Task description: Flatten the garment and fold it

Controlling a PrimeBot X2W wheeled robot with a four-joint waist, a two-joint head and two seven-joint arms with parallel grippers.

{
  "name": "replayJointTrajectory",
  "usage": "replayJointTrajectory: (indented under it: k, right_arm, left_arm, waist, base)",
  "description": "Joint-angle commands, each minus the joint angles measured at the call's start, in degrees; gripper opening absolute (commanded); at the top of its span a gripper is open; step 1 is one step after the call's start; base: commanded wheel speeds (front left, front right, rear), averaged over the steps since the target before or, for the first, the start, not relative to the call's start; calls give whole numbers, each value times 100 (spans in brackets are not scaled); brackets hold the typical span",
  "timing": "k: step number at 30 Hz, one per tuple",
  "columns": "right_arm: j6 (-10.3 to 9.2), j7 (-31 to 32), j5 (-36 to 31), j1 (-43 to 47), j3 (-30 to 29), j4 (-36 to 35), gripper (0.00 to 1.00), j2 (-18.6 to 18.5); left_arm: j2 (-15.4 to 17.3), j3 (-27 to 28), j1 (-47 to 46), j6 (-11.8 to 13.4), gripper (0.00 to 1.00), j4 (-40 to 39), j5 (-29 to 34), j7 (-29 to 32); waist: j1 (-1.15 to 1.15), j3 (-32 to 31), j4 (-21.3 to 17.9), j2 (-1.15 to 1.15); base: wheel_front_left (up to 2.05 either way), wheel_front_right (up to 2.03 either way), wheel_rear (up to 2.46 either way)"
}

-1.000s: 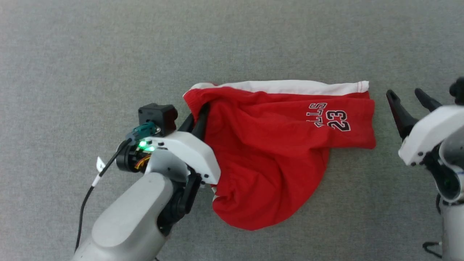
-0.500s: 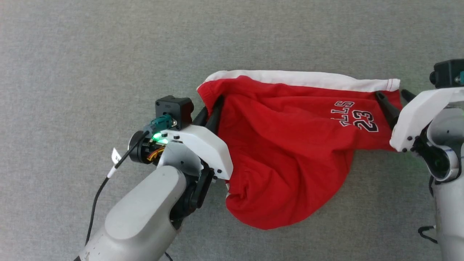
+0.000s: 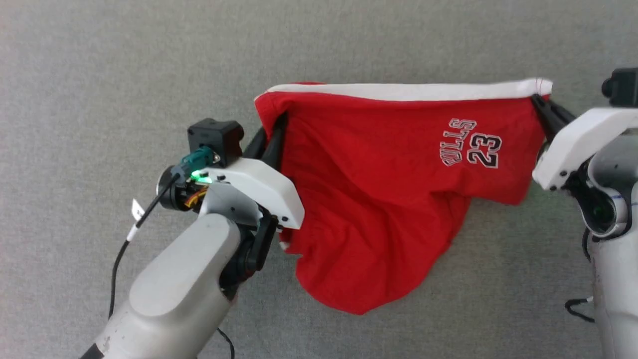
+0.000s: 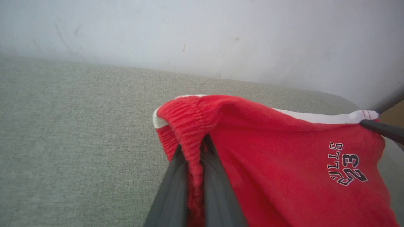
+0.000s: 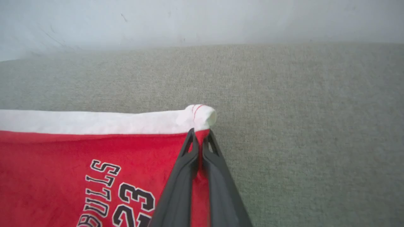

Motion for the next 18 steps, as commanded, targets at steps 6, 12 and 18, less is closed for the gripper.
replayJointTrajectory:
  k: [6, 12, 18]
  right_arm:
    - [-5, -356, 279, -341, 209, -391, 0, -56]
    - [-5, -447, 387, -750, 451, -658, 0, -77]
    - [-5, -292, 315, -1129, 682, -716, 0, -55]
  left_arm:
    - [252, 79, -429, -259, 0, -21, 40, 35]
    - [514, 167, -968, -519, 0, -42, 30, 304]
    - [728, 347, -1409, -693, 0, 41, -120, 605]
  waist:
    - [0, -917, -213, -1]
    - [0, -1569, -384, -1]
    - [0, -2108, -566, -1]
  base:
    - [0, 0, 0]
    - [0, 0, 0]
    - [0, 0, 0]
